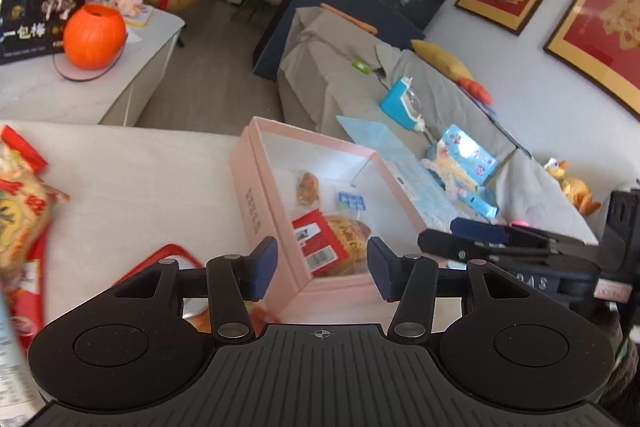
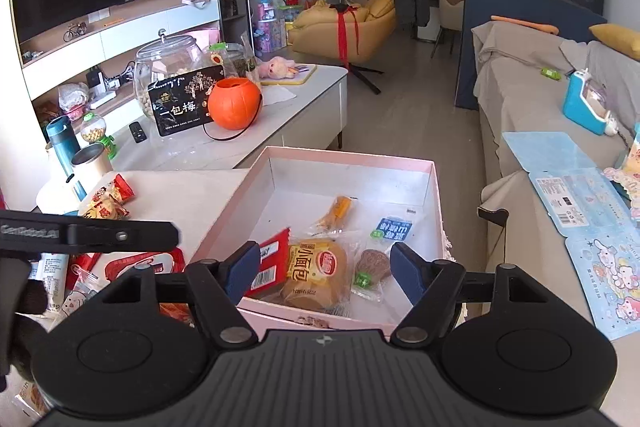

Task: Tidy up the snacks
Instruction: 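Open both grippers to drop the bun and red packet into the box, then withdraw both grippers from the box back over the remaining snacks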

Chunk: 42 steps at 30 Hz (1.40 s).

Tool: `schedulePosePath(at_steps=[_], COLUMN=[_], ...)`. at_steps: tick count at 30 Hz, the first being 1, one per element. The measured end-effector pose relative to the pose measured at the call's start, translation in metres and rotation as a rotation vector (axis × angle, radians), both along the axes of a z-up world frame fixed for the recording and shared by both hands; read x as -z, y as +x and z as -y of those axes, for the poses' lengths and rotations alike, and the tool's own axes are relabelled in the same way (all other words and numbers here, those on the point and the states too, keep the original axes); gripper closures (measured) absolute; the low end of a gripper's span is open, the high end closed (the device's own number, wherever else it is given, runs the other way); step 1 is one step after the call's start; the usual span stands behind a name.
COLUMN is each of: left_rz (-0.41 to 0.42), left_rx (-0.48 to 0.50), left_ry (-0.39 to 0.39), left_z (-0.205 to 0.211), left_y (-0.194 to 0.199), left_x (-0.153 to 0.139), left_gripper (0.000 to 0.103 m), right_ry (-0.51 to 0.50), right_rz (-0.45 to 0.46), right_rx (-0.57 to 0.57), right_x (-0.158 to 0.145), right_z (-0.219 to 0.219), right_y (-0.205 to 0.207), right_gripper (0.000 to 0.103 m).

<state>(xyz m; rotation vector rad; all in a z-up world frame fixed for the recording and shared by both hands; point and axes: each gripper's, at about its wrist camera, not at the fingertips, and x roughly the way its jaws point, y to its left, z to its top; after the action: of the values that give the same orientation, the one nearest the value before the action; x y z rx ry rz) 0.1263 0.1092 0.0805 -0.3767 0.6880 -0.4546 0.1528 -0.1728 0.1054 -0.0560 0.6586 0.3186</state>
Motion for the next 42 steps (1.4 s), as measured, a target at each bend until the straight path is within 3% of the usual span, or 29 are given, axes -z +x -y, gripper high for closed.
schedulePosePath(at_steps=[6,10,16,18,23,27,30,32,36,40,42], left_rz=[0.059,0.104,0.163,0.163,0.177,0.088,0.077,0.087,0.125,0.207,0.246], left_rx=[-0.076,-0.227,-0.485,-0.532,-0.610,-0.674,-0.765,-0.810,-0.868,-0.932,-0.965], left_ry=[0.213,0.352,0.399,0.424,0.683,0.727,0.779,0.789,0.879,1.048,1.090], left_z=[-0.076,-0.128,-0.174,-0.177,-0.179,-0.213,-0.240,-0.256,-0.267,-0.258,-0.254], left_y=[-0.089,-0.150,-0.220,-0.234,-0.259,-0.268,-0.284,-0.297,-0.318,-0.336,-0.342], left_x=[-0.037,-0.069,-0.111,-0.121,-0.132,-0.121,-0.124,-0.130,-0.154,-0.194,-0.215], left_gripper=[0.049,0.049,0.049,0.049,0.047,0.046,0.046,0.046,0.047,0.047,0.047], right_ry=[-0.043,-0.009,0.014,0.008,-0.021,-0.035,-0.055,-0.067,-0.073,-0.084,-0.087], right_rz=[0.000,-0.027,-0.010,0.001,0.026,0.047,0.057,0.065,0.054,0.055,0.060], right_rx=[-0.035,-0.088,-0.198,-0.231,-0.263,-0.275,-0.277,-0.264,-0.244,-0.234,-0.237], right_x=[-0.004,-0.010,-0.033,-0.040,-0.054,-0.057,-0.056,-0.055,-0.052,-0.051,-0.051], right_z=[-0.020,-0.046,-0.093,-0.105,-0.121,-0.123,-0.122,-0.118,-0.109,-0.102,-0.101], right_y=[-0.022,-0.029,-0.043,-0.049,-0.059,-0.067,-0.070,-0.070,-0.068,-0.071,-0.072], right_gripper=[0.031,0.031,0.031,0.031,0.031,0.031,0.031,0.031,0.031,0.031,0.031])
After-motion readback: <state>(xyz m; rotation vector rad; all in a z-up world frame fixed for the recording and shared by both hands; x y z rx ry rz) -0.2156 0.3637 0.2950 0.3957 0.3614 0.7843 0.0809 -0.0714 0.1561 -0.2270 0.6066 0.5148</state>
